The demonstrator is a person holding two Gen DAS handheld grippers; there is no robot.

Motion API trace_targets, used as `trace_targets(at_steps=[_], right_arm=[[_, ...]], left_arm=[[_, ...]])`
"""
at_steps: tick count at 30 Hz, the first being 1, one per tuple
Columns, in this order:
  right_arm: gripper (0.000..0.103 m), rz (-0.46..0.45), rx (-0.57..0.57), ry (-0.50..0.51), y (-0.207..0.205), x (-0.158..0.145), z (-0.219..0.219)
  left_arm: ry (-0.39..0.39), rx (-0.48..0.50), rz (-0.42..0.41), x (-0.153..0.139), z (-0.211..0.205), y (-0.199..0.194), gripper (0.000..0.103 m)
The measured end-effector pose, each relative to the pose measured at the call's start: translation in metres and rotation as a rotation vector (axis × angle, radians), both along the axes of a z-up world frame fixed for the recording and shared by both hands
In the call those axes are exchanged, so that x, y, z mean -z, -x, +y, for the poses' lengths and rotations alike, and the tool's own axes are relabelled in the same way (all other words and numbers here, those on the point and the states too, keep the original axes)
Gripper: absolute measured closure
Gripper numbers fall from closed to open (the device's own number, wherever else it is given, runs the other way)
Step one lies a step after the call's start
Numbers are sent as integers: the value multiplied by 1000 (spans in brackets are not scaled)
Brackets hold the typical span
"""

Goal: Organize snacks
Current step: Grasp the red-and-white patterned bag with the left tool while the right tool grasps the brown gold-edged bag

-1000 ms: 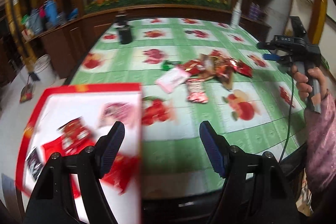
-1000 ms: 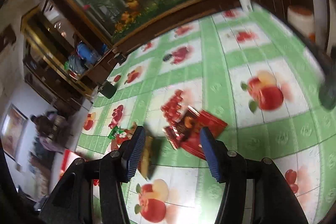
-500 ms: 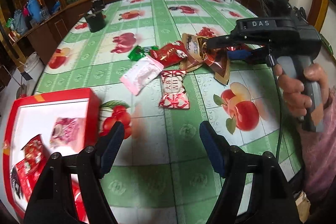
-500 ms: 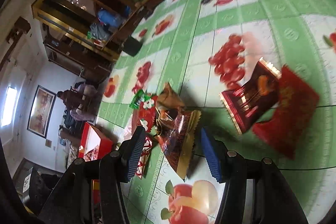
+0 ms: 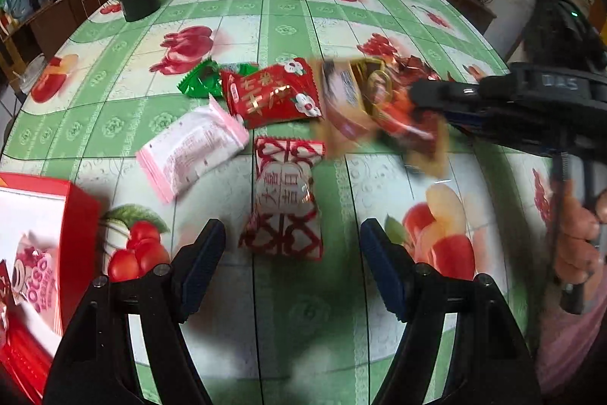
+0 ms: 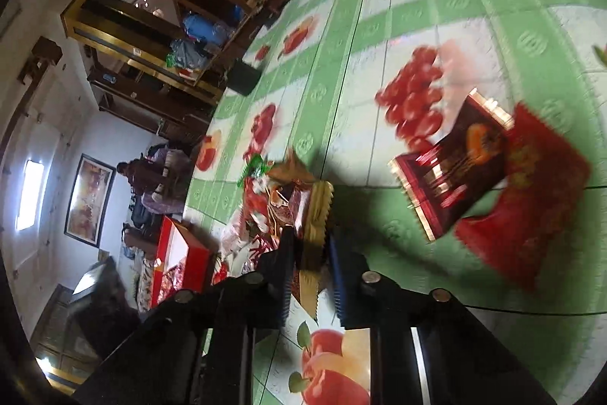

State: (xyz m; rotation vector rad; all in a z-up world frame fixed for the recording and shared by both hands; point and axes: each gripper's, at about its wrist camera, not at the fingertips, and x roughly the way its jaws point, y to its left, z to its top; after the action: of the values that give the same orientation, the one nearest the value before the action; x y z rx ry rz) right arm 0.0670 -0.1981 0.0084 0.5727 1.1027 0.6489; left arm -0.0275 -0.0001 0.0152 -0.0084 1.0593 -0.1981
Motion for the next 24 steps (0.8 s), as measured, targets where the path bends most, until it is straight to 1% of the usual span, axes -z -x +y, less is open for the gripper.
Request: trace_targets(at_steps=[2, 4, 5, 6, 7, 11, 13, 15, 20, 22, 24], right_arm=[[87, 6, 12, -18, 0, -4, -8], [88, 19, 21, -24, 1, -6, -15], [88, 21, 26, -26, 4, -8, -19], [89, 19, 31, -24, 5, -10, -22], [89, 17, 32, -22, 5, -12, -24], [89, 30, 31, -31, 6, -14, -30], [89, 37, 34, -25, 6, -14, -32], [90, 45, 34, -29, 5, -12, -32], [90, 17, 25, -30, 9, -18, -31], [90, -2, 16, -35, 11, -22, -30], [90, -20, 9, -39, 13, -25, -28]], left_arm=[[-15, -2, -6, 0, -2, -3, 37], [-25, 1, -12, 0, -4, -4, 52], [-23, 8, -13, -1, -6, -5, 56], [-24, 16, -17, -1, -8, -5, 65], [-26, 19, -19, -1, -9, -6, 67], [-33, 29, -42, 0, -12, -5, 72], [-18, 22, -44, 0, -10, -4, 76], [-1, 11, -44, 0, -7, -1, 77], [-4, 4, -61, -4, -4, 13, 78], [-1, 5, -77, -10, -2, 21, 88], [-3, 13, -95, -16, -1, 26, 90]])
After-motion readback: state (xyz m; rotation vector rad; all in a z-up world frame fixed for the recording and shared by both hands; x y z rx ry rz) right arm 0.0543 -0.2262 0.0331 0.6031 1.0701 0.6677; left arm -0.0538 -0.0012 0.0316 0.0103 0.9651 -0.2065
